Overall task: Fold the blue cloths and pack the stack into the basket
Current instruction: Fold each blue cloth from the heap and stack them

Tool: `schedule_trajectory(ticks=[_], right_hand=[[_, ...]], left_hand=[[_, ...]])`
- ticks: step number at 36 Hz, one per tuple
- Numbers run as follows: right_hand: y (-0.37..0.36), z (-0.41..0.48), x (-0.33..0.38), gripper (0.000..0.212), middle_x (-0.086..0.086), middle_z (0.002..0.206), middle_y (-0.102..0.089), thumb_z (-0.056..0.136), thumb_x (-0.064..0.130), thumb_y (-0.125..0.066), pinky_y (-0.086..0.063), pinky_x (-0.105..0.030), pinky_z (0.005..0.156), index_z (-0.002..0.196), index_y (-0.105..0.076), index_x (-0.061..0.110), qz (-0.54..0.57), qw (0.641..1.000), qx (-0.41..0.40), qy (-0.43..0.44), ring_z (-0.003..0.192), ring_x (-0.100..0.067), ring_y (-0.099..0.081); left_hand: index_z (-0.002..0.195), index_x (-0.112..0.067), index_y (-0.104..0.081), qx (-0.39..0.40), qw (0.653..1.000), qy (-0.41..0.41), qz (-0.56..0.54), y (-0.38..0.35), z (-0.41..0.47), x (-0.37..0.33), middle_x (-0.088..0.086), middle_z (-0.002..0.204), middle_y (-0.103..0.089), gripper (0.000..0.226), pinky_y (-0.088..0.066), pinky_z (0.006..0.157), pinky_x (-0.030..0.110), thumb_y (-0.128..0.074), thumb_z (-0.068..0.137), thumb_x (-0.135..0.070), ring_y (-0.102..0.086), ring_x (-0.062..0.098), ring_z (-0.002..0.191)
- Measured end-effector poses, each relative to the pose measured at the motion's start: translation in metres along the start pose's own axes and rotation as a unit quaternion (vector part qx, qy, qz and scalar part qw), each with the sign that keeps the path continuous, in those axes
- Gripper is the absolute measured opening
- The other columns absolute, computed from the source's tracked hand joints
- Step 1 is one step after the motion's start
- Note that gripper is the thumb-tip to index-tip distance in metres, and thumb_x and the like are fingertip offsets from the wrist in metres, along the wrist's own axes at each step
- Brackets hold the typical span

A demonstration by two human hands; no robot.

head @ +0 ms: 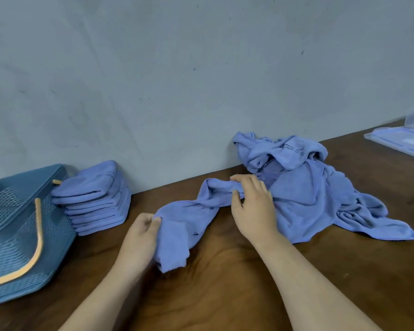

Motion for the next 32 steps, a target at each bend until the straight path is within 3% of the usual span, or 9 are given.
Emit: schedule_trajectory(ticks=[5, 8, 10, 14, 18, 20, 23, 27, 32], right_hand=[[-0.019, -0.017, 0.011, 0.059, 0.009, 0.159, -0.039, 0.1, 0.034, -0.056, -0.047, -0.047, 0.104, 0.155, -0.036, 0.039, -0.039, 0.974, 0.216, 0.056, 0.139, -0.024, -0.044], [-0.027, -0.026, 0.015, 0.07, 0.006, 0.174, -0.013, 0.1, 0.044, -0.051, -0.029, -0.052, 0.121, 0.16, -0.015, 0.055, -0.084, 0.935, 0.341, 0.047, 0.156, -0.027, -0.018], [-0.028, -0.027, 0.017, 0.062, 0.01, 0.174, -0.015, 0.104, 0.043, -0.043, -0.018, -0.05, 0.126, 0.158, -0.019, 0.057, -0.077, 0.921, 0.38, 0.041, 0.159, -0.021, -0.012], [-0.024, -0.025, 0.019, 0.041, 0.019, 0.153, -0.053, 0.109, 0.033, -0.035, -0.029, -0.042, 0.124, 0.142, -0.059, 0.042, 0.043, 0.922, 0.384, -0.02, 0.144, -0.006, -0.042], [-0.02, -0.025, 0.027, 0.039, 0.009, 0.122, -0.073, 0.105, 0.056, -0.045, -0.047, -0.052, 0.111, 0.121, -0.07, 0.031, 0.196, 0.899, 0.381, -0.096, 0.121, -0.014, -0.064], [-0.019, -0.027, 0.033, 0.024, 0.013, 0.118, -0.074, 0.108, 0.045, -0.052, -0.048, -0.045, 0.111, 0.118, -0.071, 0.032, 0.226, 0.888, 0.391, -0.088, 0.118, -0.007, -0.065], [-0.021, -0.031, 0.041, 0.012, 0.007, 0.105, -0.077, 0.106, 0.027, -0.062, -0.052, -0.042, 0.105, 0.112, -0.072, 0.029, 0.205, 0.889, 0.408, -0.038, 0.106, -0.009, -0.07], [-0.024, -0.034, 0.043, 0.01, -0.003, 0.08, -0.078, 0.105, 0.017, -0.063, -0.057, -0.041, 0.093, 0.106, -0.072, 0.021, 0.234, 0.883, 0.406, -0.029, 0.084, -0.022, -0.073], [-0.025, -0.034, 0.043, 0.009, 0.003, 0.071, -0.065, 0.093, 0.033, -0.078, -0.049, -0.028, 0.065, 0.09, -0.07, 0.032, 0.142, 0.95, 0.276, -0.029, 0.064, -0.007, -0.059]], left_hand=[[0.112, -0.035, -0.061, 0.034, 0.997, -0.056, 0.027, 0.017, -0.052, -0.001, -0.015, 0.101, -0.071, 0.008, -0.049, 0.075, 0.022, -0.059, 0.106, -0.04, -0.069, 0.008, 0.092], [0.13, -0.043, -0.058, 0.104, 0.988, -0.099, 0.051, 0.02, -0.058, 0.002, -0.025, 0.127, -0.065, 0.03, -0.049, 0.094, 0.021, -0.064, 0.101, -0.045, -0.062, -0.002, 0.119], [0.132, -0.045, -0.061, 0.133, 0.968, -0.174, 0.123, 0.02, -0.058, 0.003, -0.03, 0.142, -0.054, 0.031, -0.039, 0.11, 0.02, -0.067, 0.101, -0.044, -0.047, -0.003, 0.139], [0.126, -0.046, -0.067, 0.237, 0.93, -0.233, 0.154, 0.009, -0.07, -0.002, -0.034, 0.14, -0.057, 0.022, -0.038, 0.114, 0.022, -0.062, 0.105, -0.043, -0.048, -0.006, 0.139], [0.127, -0.038, -0.07, 0.302, 0.931, -0.2, 0.046, 0.004, -0.078, -0.01, -0.022, 0.127, -0.071, 0.022, -0.049, 0.101, 0.021, -0.061, 0.107, -0.035, -0.065, 0.0, 0.119], [0.121, -0.027, -0.073, 0.295, 0.939, -0.163, -0.073, 0.005, -0.079, -0.013, -0.004, 0.124, -0.076, 0.02, -0.058, 0.097, 0.034, -0.059, 0.108, -0.024, -0.072, 0.016, 0.116], [0.108, -0.027, -0.074, 0.183, 0.957, -0.135, -0.179, 0.007, -0.075, -0.011, 0.01, 0.109, -0.078, 0.022, -0.063, 0.073, 0.042, -0.056, 0.108, -0.016, -0.077, 0.03, 0.094], [0.11, -0.04, -0.067, 0.01, 0.981, -0.192, -0.001, 0.013, -0.051, 0.011, -0.012, 0.109, -0.073, 0.022, -0.058, 0.079, 0.034, -0.066, 0.102, -0.02, -0.071, 0.014, 0.097], [0.14, -0.046, -0.052, 0.06, 0.978, -0.141, 0.142, 0.015, -0.032, 0.033, -0.035, 0.135, -0.052, 0.046, -0.041, 0.101, 0.019, -0.065, 0.096, -0.052, -0.046, -0.006, 0.132]])
Point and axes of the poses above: each hand's wrist, its own z-axis towards the middle knuckle, its own y-axis out of the back of the hand, x = y × z, the point moved 1 cm from there along z, towards the middle knuckle
